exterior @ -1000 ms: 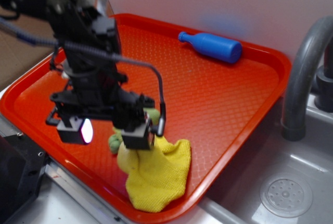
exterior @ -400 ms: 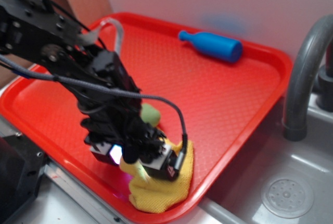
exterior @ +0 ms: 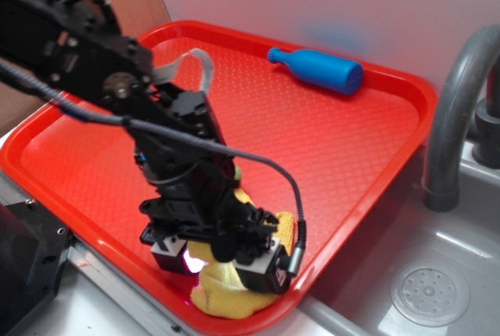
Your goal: Grab the yellow cloth.
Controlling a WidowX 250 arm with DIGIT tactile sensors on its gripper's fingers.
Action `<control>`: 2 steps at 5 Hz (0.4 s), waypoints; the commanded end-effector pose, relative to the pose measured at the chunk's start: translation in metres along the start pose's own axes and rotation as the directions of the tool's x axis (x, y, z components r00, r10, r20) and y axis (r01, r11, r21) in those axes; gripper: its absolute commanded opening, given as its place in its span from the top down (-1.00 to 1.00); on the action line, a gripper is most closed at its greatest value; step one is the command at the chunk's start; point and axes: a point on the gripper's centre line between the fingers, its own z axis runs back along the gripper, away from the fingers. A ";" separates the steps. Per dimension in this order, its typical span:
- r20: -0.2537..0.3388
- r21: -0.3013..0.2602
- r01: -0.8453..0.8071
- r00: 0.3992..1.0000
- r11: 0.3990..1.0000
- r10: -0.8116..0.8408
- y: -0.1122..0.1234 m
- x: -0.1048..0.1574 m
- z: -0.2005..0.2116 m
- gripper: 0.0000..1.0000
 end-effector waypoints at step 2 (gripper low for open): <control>0.017 0.094 0.297 0.954 0.950 -0.300 0.021 0.035 0.055 1.00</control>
